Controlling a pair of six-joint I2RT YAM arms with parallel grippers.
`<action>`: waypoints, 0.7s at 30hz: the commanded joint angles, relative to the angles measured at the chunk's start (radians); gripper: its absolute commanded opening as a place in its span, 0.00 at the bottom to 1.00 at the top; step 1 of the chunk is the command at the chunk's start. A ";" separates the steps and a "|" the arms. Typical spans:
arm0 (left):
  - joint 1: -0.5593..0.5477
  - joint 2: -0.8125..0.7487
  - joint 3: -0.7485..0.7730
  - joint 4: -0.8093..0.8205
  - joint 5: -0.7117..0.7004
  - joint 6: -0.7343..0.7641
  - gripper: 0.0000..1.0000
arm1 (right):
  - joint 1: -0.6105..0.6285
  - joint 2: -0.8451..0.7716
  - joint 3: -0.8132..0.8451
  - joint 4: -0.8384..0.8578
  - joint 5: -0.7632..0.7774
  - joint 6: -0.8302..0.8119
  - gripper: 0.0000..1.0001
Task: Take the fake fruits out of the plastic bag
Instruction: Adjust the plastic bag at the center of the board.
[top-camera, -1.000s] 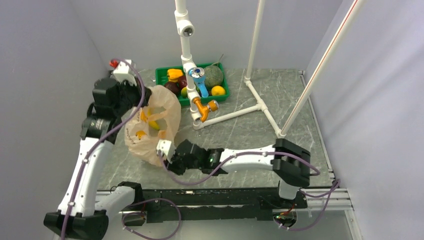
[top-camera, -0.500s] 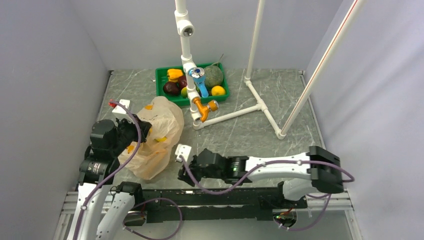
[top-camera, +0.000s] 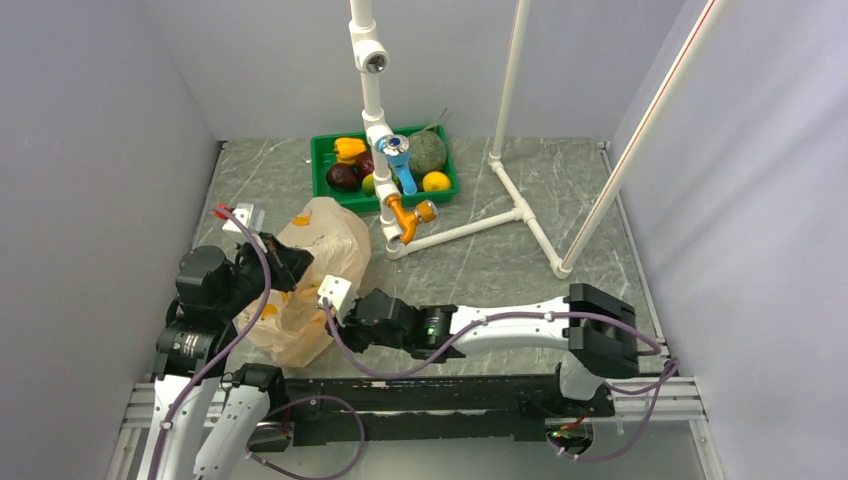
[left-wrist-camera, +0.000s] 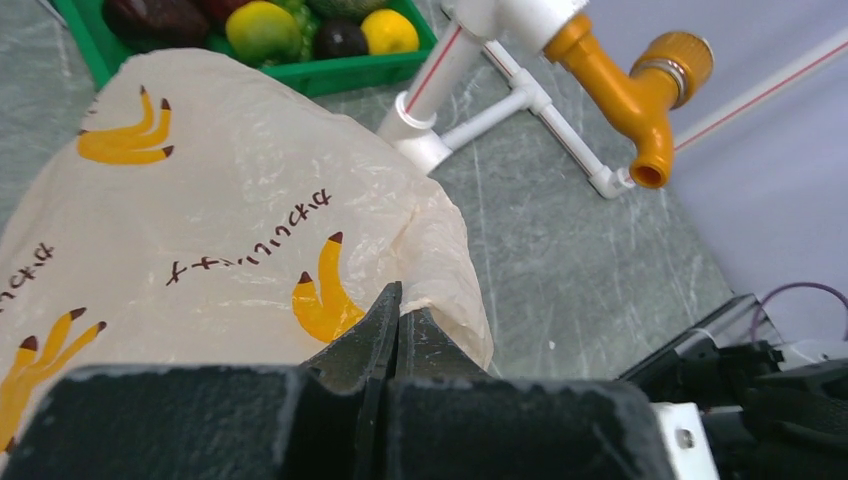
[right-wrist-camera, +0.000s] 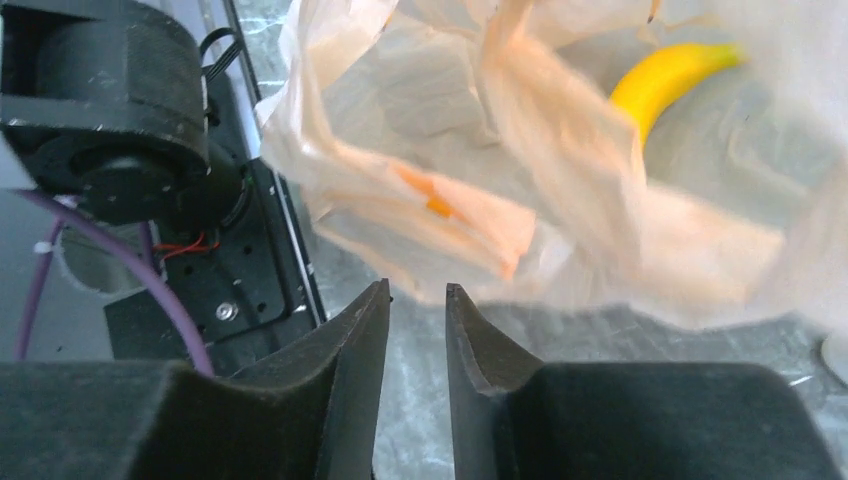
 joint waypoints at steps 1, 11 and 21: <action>0.001 -0.016 -0.029 0.026 0.079 -0.047 0.00 | 0.002 0.069 0.129 0.042 0.082 -0.040 0.25; 0.001 -0.062 0.004 -0.041 0.118 -0.049 0.00 | -0.002 0.303 0.284 0.147 0.270 -0.175 0.21; 0.002 -0.060 -0.003 -0.006 0.180 -0.110 0.00 | -0.050 0.451 0.275 0.234 0.330 -0.266 0.46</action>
